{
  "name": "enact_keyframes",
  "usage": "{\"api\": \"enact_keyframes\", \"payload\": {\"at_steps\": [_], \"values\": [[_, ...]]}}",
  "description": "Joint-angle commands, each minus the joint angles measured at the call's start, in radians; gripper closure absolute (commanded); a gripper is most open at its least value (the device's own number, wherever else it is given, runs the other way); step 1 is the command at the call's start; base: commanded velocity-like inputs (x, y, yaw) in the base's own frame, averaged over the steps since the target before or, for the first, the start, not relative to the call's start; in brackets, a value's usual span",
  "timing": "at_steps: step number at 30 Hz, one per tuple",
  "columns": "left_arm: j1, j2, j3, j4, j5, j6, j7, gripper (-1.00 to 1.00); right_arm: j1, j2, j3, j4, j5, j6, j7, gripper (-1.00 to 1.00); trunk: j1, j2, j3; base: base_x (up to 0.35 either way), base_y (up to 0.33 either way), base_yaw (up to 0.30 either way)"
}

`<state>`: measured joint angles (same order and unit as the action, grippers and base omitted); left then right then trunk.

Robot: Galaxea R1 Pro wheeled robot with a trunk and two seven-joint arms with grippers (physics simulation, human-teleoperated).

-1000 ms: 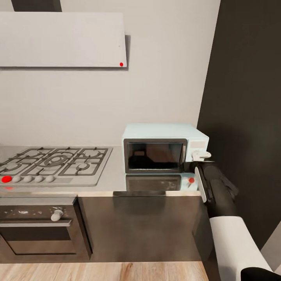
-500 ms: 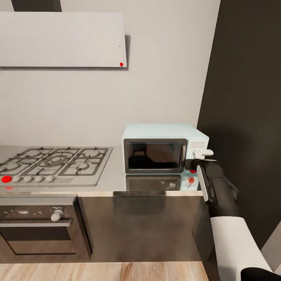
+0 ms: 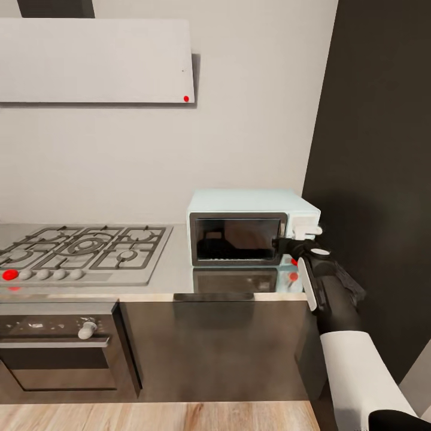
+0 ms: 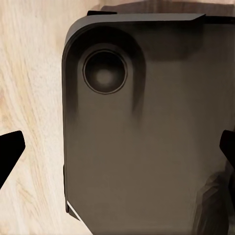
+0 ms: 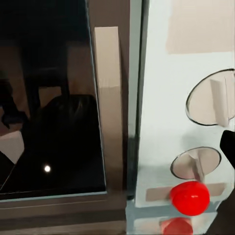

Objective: In the kitchen, take the popcorn bag from the countertop, put it into the microwave, and heat it until the popcorn is cooked so the cooked popcorn ends up inside the bag.

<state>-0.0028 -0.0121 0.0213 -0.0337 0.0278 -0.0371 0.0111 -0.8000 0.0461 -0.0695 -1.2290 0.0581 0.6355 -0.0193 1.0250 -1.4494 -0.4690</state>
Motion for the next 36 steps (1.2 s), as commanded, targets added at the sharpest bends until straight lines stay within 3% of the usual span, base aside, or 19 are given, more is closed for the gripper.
{"api": "enact_keyframes", "payload": {"at_steps": [1,6,35,36], "values": [[0.0,-0.001,0.002,0.001,0.003,-0.003,0.001,-1.0,-0.001,0.001,-0.001,0.026,0.004,-0.028,-0.001,-1.0,0.0,-0.001,-0.001,0.0,0.0,0.0],[0.0,0.0,0.002,0.0,0.003,-0.003,0.001,-1.0,-0.001,-0.001,0.0,0.072,0.015,-0.087,-0.008,-1.0,0.0,-0.001,-0.001,0.0,0.0,0.0],[0.0,-0.001,0.002,0.0,0.003,-0.002,0.006,-1.0,-0.001,-0.006,0.002,0.074,0.014,-0.088,-0.006,-1.0,0.0,-0.001,-0.001,0.042,0.036,0.0],[0.0,-0.002,0.002,0.0,0.003,-0.002,0.006,-1.0,-0.001,-0.007,0.003,0.074,0.013,-0.088,-0.007,1.0,0.0,-0.001,-0.001,0.0,0.0,0.0]]}}
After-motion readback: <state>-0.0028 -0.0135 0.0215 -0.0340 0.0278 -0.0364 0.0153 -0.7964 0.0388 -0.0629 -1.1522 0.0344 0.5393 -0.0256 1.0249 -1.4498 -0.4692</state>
